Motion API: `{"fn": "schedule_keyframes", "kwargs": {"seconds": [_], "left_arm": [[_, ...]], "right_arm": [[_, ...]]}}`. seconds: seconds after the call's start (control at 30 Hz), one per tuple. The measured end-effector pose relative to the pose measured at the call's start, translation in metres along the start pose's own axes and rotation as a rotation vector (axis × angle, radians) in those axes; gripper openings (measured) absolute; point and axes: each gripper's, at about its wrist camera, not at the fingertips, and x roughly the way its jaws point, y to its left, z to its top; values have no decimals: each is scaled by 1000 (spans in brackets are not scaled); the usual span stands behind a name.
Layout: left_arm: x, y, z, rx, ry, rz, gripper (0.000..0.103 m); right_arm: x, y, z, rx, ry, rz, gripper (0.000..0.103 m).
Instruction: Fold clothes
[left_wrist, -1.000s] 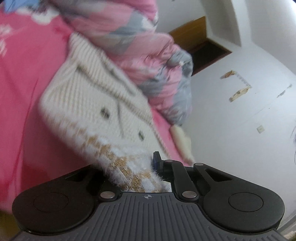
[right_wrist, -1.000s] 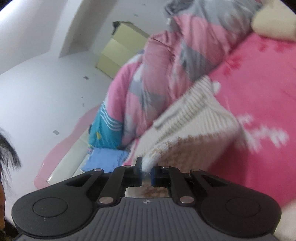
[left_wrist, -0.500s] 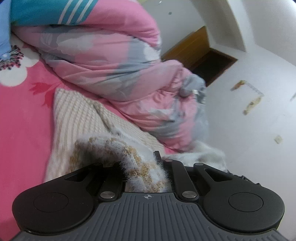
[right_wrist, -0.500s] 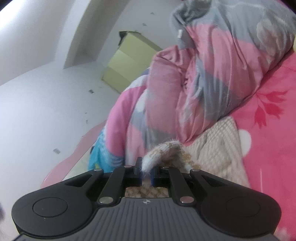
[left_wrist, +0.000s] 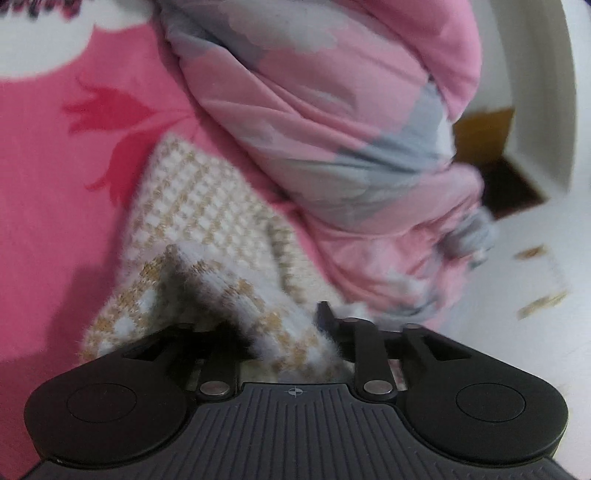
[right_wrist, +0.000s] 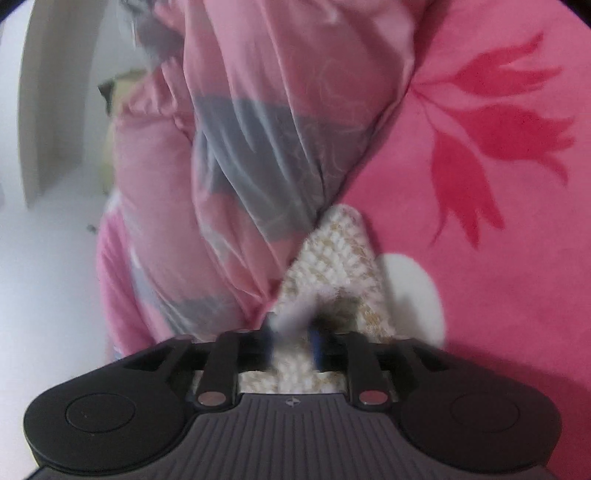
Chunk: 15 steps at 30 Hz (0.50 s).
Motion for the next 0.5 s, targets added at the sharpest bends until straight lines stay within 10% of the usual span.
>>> {"fn": "schedule_keyframes", "kwargs": {"seconds": [0.27, 0.5], "left_arm": [[-72, -1, -1, -142, -177, -45, 55], [-148, -28, -77, 60, -124, 41, 70]], "right_arm": [[-82, -13, -13, 124, -145, 82, 61], [-130, 1, -83, 61, -87, -47, 64]]}}
